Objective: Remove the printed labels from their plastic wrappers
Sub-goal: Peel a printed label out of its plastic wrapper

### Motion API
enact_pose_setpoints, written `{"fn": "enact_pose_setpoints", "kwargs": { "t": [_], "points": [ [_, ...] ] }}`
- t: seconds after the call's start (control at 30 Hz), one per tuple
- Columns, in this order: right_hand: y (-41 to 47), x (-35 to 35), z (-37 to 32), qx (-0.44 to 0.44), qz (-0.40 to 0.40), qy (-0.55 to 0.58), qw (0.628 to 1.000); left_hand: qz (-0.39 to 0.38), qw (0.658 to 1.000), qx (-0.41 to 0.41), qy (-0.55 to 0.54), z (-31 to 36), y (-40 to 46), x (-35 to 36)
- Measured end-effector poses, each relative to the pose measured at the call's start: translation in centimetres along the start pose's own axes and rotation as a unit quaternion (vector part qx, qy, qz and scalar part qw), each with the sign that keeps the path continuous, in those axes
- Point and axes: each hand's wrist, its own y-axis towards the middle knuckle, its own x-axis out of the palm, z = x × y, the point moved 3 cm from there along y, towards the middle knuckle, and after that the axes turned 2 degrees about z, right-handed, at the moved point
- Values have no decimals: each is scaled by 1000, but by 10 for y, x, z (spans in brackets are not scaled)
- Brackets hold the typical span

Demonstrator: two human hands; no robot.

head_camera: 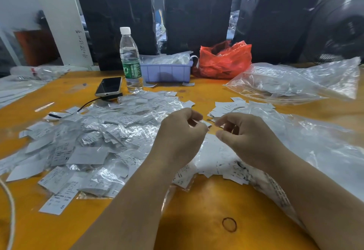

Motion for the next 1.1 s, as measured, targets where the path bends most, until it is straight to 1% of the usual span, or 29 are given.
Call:
{"fn": "enact_pose_setpoints", "kwargs": {
  "t": [0.1,0.2,0.33,0.4,0.47,0.53,0.6,0.67,0.73,0.8,0.9,1.03,1.1],
  "points": [
    [-2,-7,-15,-50,16,-62,997,-9,1000,15,-11,4,-3,3],
    [-3,-16,-35,-92,-10,-167,982,-12,999,31,3,5,-4,7],
    [-9,-32,-53,-63,-103,-272,955,-16,999,35,29,1,-5,12],
    [-16,-41,-57,-53,-120,-332,934,-27,998,42,25,1,-5,14],
    [-24,-50,-55,-39,-130,-404,905,-41,998,48,18,1,-5,16],
    [-33,-54,-48,-5,-153,-450,880,-54,997,56,20,1,-6,19],
    [-41,-50,-37,31,-181,-454,872,-66,995,63,26,1,-6,22],
    [-46,-45,-25,46,-187,-446,874,-79,994,67,28,1,-8,25],
    [-46,-41,-16,40,-167,-435,884,-89,993,75,25,2,-10,28],
    [-44,-41,-11,33,-153,-438,885,-92,992,83,24,3,-11,30],
    [-44,-37,-2,32,-170,-443,880,-96,991,91,21,3,-12,32],
    [-53,-29,1,1,-134,-404,905,-102,991,91,13,4,-13,32],
    [-54,-30,1,7,-131,-400,907,-101,991,91,13,5,-13,31]
  ]
}}
